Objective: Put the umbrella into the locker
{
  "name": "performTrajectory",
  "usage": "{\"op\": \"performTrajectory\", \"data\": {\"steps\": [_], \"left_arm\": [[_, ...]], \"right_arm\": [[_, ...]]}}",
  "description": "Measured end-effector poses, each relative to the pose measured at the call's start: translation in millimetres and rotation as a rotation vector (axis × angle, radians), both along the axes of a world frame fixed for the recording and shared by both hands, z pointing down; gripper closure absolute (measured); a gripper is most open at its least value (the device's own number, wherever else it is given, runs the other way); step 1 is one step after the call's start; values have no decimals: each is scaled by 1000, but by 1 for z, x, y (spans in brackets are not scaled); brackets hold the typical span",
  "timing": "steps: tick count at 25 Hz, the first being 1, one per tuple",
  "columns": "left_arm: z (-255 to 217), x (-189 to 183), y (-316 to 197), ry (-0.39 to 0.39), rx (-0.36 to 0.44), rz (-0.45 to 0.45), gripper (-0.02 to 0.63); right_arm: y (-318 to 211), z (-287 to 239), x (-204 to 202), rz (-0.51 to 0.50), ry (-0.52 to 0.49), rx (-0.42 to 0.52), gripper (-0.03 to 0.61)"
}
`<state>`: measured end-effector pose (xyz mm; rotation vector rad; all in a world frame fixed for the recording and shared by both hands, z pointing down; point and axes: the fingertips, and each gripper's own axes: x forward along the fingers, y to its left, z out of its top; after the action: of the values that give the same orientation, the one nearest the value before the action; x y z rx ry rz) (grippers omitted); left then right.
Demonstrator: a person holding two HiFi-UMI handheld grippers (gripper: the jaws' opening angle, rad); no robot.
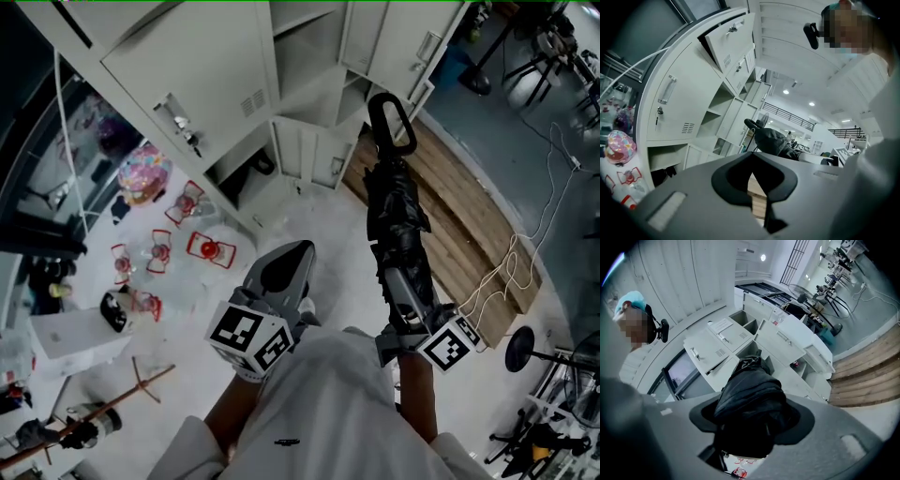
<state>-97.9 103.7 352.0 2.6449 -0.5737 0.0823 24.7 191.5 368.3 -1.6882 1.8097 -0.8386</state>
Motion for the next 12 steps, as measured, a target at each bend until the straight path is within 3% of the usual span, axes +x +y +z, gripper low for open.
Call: {"op": "performTrajectory", "data": {"steps": [4,12], "left_arm": [[-4,-8,-21,10,13,-22,595],[4,-20,-37,5,-37,-11,595]], "right_arm": [[-17,-4,-4,4,7,5,293],[-43,-7,-14,-9,0,-4,293]]}}
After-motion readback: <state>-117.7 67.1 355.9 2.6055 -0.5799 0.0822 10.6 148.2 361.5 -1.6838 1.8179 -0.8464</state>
